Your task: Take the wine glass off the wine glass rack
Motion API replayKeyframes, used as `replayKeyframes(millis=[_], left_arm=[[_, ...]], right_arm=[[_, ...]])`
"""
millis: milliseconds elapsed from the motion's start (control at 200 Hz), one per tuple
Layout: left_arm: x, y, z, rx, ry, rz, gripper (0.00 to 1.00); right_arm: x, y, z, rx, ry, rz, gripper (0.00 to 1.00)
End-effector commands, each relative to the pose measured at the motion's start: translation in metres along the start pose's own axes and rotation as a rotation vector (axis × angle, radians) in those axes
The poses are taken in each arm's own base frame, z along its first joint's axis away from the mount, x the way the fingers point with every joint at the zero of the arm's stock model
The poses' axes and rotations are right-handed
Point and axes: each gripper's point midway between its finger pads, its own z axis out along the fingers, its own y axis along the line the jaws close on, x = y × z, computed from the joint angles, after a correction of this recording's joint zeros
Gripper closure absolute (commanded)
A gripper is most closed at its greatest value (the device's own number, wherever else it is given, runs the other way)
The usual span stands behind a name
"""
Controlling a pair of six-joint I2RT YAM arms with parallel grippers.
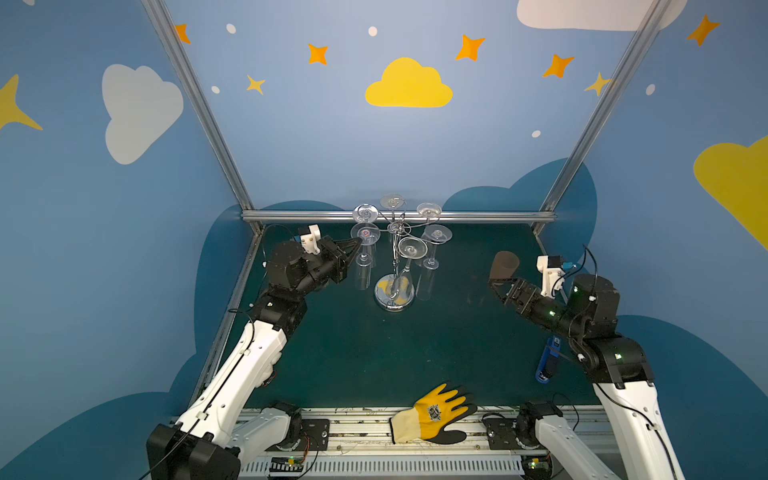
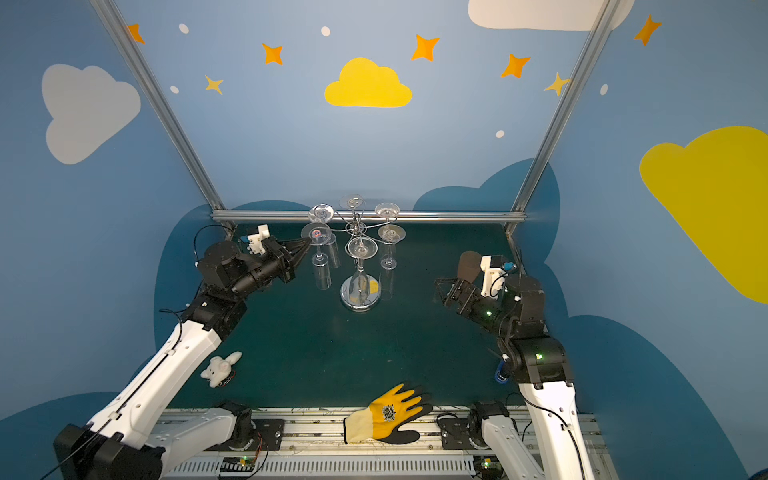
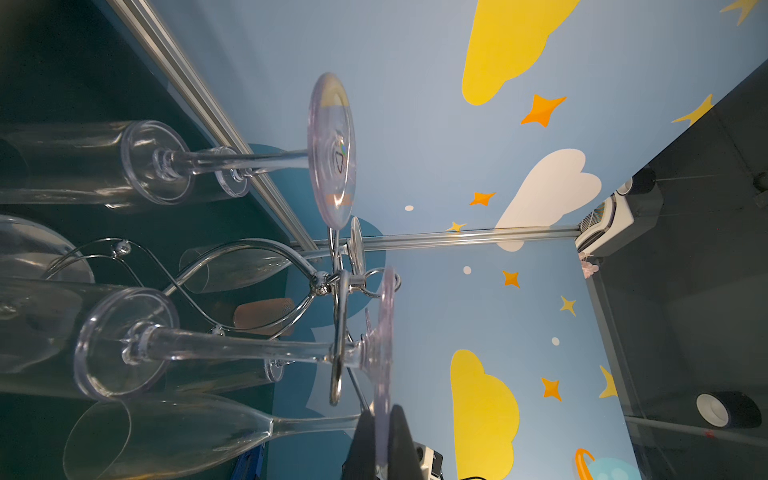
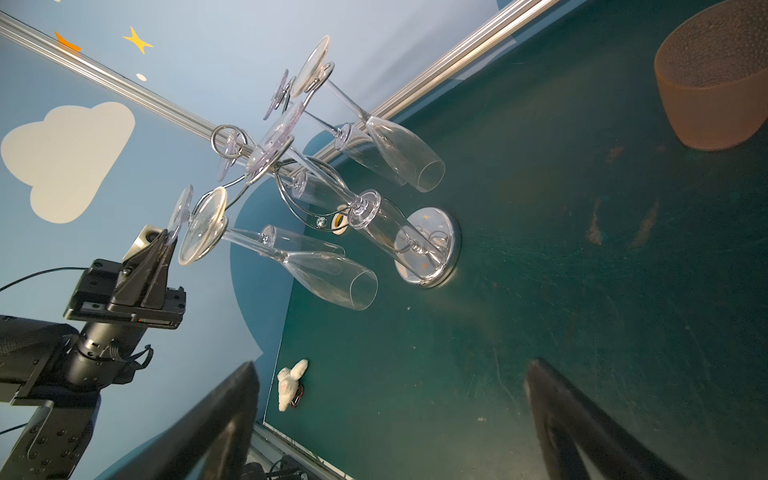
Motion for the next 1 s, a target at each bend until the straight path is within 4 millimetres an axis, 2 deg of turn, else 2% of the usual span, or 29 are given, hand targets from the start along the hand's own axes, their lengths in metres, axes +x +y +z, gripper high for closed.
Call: replayKeyframes(millis=[0, 385, 821, 991], left_arm=[[-0.006, -0.027, -0.001, 0.058, -0.019, 0.060, 0.97], [-0.011, -0.031, 0.009, 0.058, -0.008, 0.068, 0.97], [-0.018, -0.032, -0.012, 0.044, -0.072, 0.100, 0.97], [-0.025, -0.028, -0.009, 0.037, -0.077, 0.099, 0.97]], right_arm=[[-0.004, 0.006, -0.003, -0.007, -0.006, -0.016, 0.02], [-0.008, 0.007, -0.001, -0.008, -0.009, -0.017, 0.01], [-0.004, 0.004, -0.003, 0.001, -0.014, -0.013, 0.01], [-0.005, 0.003, -0.001, 0.001, -0.011, -0.010, 0.01]])
